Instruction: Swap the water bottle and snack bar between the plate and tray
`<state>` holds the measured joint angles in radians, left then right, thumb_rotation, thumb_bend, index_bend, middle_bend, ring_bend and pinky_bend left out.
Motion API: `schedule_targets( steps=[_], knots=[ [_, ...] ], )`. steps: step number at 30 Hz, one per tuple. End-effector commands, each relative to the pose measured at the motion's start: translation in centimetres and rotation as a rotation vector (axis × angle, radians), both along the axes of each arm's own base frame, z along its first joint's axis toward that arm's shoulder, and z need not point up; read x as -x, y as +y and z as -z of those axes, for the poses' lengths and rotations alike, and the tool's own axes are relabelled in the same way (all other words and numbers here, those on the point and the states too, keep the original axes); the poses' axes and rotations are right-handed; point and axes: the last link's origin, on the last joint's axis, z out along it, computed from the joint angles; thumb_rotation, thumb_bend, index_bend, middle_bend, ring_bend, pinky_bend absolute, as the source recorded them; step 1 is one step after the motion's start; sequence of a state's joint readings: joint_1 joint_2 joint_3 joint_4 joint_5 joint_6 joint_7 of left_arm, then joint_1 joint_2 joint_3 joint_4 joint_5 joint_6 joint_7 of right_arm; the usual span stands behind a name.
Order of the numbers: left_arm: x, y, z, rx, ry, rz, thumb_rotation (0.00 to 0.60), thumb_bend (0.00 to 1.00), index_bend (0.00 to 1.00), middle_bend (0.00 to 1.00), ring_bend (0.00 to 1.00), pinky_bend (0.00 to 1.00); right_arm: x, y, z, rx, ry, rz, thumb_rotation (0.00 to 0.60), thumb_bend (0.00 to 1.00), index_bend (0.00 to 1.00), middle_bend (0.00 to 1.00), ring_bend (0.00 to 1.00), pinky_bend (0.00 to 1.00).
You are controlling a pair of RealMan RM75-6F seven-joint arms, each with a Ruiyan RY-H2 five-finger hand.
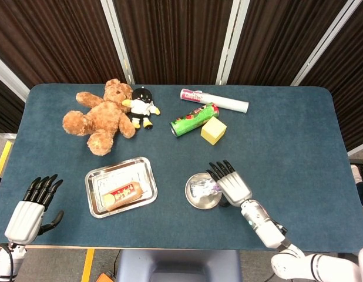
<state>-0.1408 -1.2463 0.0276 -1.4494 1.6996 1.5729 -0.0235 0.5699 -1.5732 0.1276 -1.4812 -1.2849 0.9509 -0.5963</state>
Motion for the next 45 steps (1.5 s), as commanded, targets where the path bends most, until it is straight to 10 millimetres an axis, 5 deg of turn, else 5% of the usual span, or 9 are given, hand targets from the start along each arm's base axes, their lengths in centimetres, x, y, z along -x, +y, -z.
schedule_targets(
  steps=[1, 7, 10, 18, 26, 30, 35, 39, 45],
  knots=[
    [0.1, 0.0, -0.2, -0.004, -0.004, -0.004, 0.6, 0.37, 0.0, 0.0, 0.0, 0.05, -0.6, -0.8, 1.0, 0.005, 0.005, 0.007, 0.6, 0.23, 0.33, 0.2, 0.04, 0.17],
    [0.1, 0.0, -0.4, -0.009, -0.008, -0.004, 0.6, 0.37, 0.0, 0.0, 0.0, 0.05, -1.3, -1.6, 2.2, 0.03, 0.011, -0.018, 0.6, 0.26, 0.66, 0.48, 0.47, 0.71],
    [0.1, -0.1, -0.4, -0.01, -0.007, -0.006, 0.6, 0.37, 0.0, 0.0, 0.0, 0.05, -1.8, -1.7, 2.3, 0.061, -0.019, -0.042, 0.6, 0.27, 0.81, 0.61, 0.63, 0.82],
    [0.4, 0.3, -0.4, -0.01, 0.003, -0.027, 0.6, 0.37, 0.0, 0.0, 0.0, 0.05, -4.3, -3.1, 2.0, 0.123, -0.113, -0.06, 0.6, 0.29, 0.91, 0.69, 0.75, 0.88],
    [1.0, 1.1, -0.2, -0.019, 0.026, -0.063, 0.6, 0.37, 0.0, 0.0, 0.0, 0.05, -10.9, -8.2, 5.4, 0.167, -0.072, -0.092, 0.6, 0.29, 0.9, 0.69, 0.75, 0.87],
    [1.5, 1.5, -0.4, -0.026, 0.028, -0.085, 0.6, 0.37, 0.0, 0.0, 0.0, 0.05, -13.0, -9.8, 7.9, 0.167, -0.066, -0.085, 0.6, 0.28, 0.78, 0.68, 0.66, 0.77],
    [1.9, 1.9, -0.5, -0.029, 0.026, -0.104, 0.6, 0.37, 0.0, 0.0, 0.0, 0.05, -13.6, -10.8, 9.7, 0.138, -0.097, -0.046, 0.6, 0.28, 0.28, 0.44, 0.37, 0.49],
    [1.9, 1.9, -0.6, -0.029, 0.023, -0.105, 0.6, 0.37, 0.0, 0.0, 0.0, 0.05, -13.7, -10.9, 10.1, 0.121, -0.124, -0.024, 0.6, 0.28, 0.04, 0.3, 0.22, 0.35],
    [1.7, 1.8, -0.5, -0.017, 0.02, -0.098, 0.6, 0.37, 0.0, 0.0, 0.0, 0.05, -12.7, -10.6, 10.2, 0.06, -0.178, 0.005, 0.6, 0.25, 0.0, 0.26, 0.19, 0.31]
  ],
)
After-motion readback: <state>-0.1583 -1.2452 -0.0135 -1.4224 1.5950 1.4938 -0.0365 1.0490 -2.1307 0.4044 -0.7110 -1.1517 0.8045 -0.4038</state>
